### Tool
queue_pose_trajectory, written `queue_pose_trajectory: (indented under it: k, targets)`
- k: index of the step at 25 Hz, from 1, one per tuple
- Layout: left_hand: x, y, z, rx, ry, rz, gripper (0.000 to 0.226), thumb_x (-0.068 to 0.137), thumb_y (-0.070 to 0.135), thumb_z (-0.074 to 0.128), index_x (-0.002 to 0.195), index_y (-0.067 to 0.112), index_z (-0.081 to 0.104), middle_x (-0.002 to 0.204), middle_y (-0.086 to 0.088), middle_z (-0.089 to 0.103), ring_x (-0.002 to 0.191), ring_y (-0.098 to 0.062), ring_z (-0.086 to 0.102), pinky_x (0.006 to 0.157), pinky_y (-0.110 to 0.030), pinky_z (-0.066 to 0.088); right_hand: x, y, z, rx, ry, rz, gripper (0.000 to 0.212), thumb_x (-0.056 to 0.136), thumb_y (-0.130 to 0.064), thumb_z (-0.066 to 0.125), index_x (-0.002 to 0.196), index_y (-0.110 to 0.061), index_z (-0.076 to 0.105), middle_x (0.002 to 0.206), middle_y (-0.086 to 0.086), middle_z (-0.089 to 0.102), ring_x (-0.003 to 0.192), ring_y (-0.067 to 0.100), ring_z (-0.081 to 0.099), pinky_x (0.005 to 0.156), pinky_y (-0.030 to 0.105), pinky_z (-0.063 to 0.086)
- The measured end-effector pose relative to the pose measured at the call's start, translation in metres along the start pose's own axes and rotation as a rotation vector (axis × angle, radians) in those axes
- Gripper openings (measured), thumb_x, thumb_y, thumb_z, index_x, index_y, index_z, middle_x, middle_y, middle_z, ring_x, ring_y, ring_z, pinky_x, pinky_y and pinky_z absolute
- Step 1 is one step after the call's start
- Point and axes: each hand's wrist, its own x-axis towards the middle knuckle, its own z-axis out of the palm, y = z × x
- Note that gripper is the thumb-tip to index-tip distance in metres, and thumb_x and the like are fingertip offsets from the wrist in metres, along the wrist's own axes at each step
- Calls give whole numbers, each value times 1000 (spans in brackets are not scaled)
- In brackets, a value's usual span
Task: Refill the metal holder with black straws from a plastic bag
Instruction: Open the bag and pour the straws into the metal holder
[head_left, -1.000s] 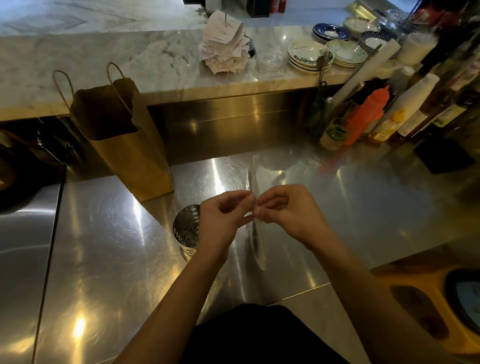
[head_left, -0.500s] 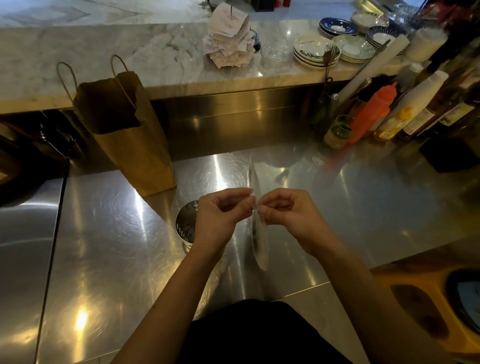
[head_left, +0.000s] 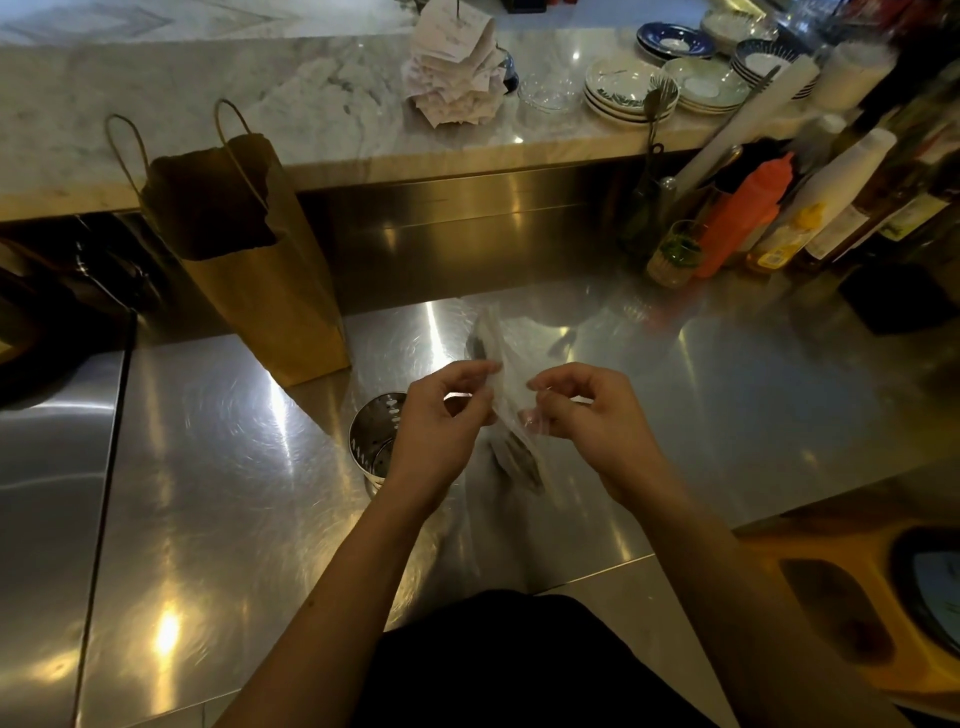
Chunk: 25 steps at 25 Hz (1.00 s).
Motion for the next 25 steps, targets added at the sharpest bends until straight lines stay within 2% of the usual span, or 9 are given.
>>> queue_pose_trajectory:
  k: [3,5,7,9,11,15,20,25]
  targets:
    - [0,4,3,84,13,-2,26,90,26,67,114,30,62,99,2,69,85,-12,70,77,-32,61,-3,-2,2,-92,-1,-48,13,93,-8,61,100,-14,71,86,3,69,75,14,74,77,33,62]
    - [-1,7,4,120,-1,-21,38,82,39,73,117,28,61,97,3,69,84,-13,71,76,-36,61,-4,-5,2,-116,9,-91,11,92,-13,64,100,-15,71,85,2,71,74,14,73,75,31,61]
    - [-2,7,5,124,1,-35,39,81,36,75,116,25,62,95,1,70,81,-15,72,76,-41,62,-4,-7,1,-118,6,-108,10,92,-14,64,100,-15,71,86,3,72,73,12,74,72,25,60]
    - [-3,8,4,124,12,-30,31,84,22,74,113,23,63,94,-1,70,76,-15,73,76,-42,62,-4,-8,0,-132,2,-106,11,92,-11,64,100,-14,70,86,5,72,72,8,74,67,18,58]
    - [-4,10,2,145,32,-17,29,83,14,72,109,24,64,91,1,69,70,-13,72,75,-39,62,-4,-7,-1,-165,27,-104,11,92,-9,63,100,-15,69,86,4,72,72,6,74,69,19,59]
    - [-5,12,-7,140,77,-2,25,82,10,71,102,25,68,88,4,69,66,-12,71,70,-32,62,-1,-6,-11,-288,135,-137,16,87,-12,67,96,-24,69,73,-3,72,68,9,72,72,31,62]
    - [-6,18,-24,161,123,27,25,81,8,69,96,28,70,86,8,68,68,-8,69,61,-16,55,1,-11,-31,-406,237,-180,17,82,-15,70,97,-24,70,69,-5,70,63,7,69,69,30,61]
    - [-6,27,-51,202,125,11,29,81,7,70,94,33,67,90,13,67,78,-7,68,64,-16,54,2,-13,-58,-423,295,-148,19,83,-15,70,101,-20,69,73,-3,71,64,8,69,71,37,62]
